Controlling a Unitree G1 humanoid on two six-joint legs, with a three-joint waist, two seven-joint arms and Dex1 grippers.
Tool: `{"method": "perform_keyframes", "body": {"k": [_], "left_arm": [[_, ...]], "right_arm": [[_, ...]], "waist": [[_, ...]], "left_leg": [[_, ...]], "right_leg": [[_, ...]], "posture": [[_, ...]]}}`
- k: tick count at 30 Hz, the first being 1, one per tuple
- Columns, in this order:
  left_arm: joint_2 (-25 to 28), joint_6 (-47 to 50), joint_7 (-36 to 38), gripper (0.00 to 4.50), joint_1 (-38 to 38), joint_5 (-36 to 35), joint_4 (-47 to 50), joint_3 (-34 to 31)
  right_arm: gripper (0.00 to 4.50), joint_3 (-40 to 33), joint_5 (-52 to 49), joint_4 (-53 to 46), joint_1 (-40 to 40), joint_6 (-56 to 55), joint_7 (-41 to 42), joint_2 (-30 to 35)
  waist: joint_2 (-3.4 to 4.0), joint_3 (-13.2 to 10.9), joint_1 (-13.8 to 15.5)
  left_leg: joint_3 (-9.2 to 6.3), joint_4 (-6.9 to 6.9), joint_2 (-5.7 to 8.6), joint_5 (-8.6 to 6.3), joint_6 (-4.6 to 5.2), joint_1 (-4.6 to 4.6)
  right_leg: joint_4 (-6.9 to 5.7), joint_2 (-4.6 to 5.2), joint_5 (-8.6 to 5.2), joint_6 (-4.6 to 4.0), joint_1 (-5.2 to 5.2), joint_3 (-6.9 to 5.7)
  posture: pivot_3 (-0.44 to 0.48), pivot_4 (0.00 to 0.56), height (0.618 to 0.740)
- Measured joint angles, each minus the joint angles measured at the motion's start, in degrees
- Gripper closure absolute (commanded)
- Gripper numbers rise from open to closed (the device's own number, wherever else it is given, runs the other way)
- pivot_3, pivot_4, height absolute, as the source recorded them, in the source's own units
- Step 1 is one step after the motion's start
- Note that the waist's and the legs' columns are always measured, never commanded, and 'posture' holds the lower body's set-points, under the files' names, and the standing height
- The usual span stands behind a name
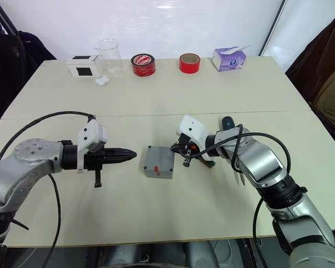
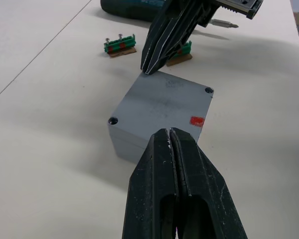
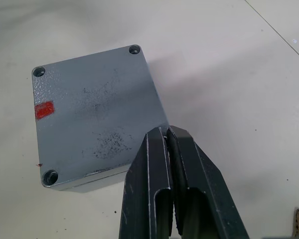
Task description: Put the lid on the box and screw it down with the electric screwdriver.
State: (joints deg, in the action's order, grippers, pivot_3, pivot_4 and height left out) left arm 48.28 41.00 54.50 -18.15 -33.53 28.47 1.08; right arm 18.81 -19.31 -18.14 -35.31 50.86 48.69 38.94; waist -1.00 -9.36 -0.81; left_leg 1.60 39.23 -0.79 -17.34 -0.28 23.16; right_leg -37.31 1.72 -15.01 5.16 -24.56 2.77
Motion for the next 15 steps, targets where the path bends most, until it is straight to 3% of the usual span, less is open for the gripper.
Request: {"method": "perform_keyframes", "body": {"k": [1, 8, 10, 11, 15], "left_arm": [[-0.1, 0.0, 0.0, 4.5, 0.0, 0.0, 0.0, 0.0], [-1.0, 0.2, -0.6, 4.5, -0.4, -0.6, 0.9, 0.4], [-1.6, 0.2, -0.7, 4.5, -1.0, -0.8, 0.9, 0.5], [-2.2, 0.2, -0.6, 4.5, -1.8, -1.0, 0.9, 0.6], [-4.3, 0.1, 0.1, 4.5, -6.0, -2.2, 0.8, 1.0]], "right_arm": [[3.79, 0.0, 0.0, 0.0, 0.1, -0.1, 0.1, 0.0], [0.84, -0.6, -1.3, 0.0, 0.2, 1.3, 1.7, 0.0], [0.23, -1.9, -1.9, 0.0, 0.1, 1.8, 1.7, 0.5], [0.04, -3.5, -2.5, -0.3, -0.4, 2.6, 2.0, 1.6], [0.04, -10.1, -4.5, -0.3, -4.3, 4.7, 4.3, 8.6]], "waist": [[0.0, 0.0, 0.0], [0.0, 0.0, 0.0], [0.0, 0.0, 0.1], [0.0, 0.0, 0.2], [0.0, 0.0, 0.2]], "left_leg": [[0.0, 0.0, 0.0, 0.0, 0.0, 0.0], [0.0, 0.0, 0.0, 0.0, 0.0, 0.0], [0.0, 0.0, 0.01, 0.0, 0.0, 0.01], [0.0, 0.0, 0.02, 0.0, 0.0, 0.02], [0.0, 0.01, 0.07, 0.0, 0.0, 0.02]], "right_leg": [[0.0, 0.0, 0.0, 0.0, 0.0, 0.0], [-0.01, 0.01, 0.0, 0.0, 0.0, 0.0], [0.0, 0.02, 0.0, 0.0, 0.0, 0.0], [0.0, 0.03, 0.0, 0.0, 0.0, 0.0], [0.03, 0.07, 0.0, 0.0, 0.02, -0.01]], "posture": [[0.0, 0.15, 0.74], [0.0, 0.15, 0.74], [0.0, 0.15, 0.74], [0.0, 0.15, 0.74], [0.0, 0.15, 0.74]]}}
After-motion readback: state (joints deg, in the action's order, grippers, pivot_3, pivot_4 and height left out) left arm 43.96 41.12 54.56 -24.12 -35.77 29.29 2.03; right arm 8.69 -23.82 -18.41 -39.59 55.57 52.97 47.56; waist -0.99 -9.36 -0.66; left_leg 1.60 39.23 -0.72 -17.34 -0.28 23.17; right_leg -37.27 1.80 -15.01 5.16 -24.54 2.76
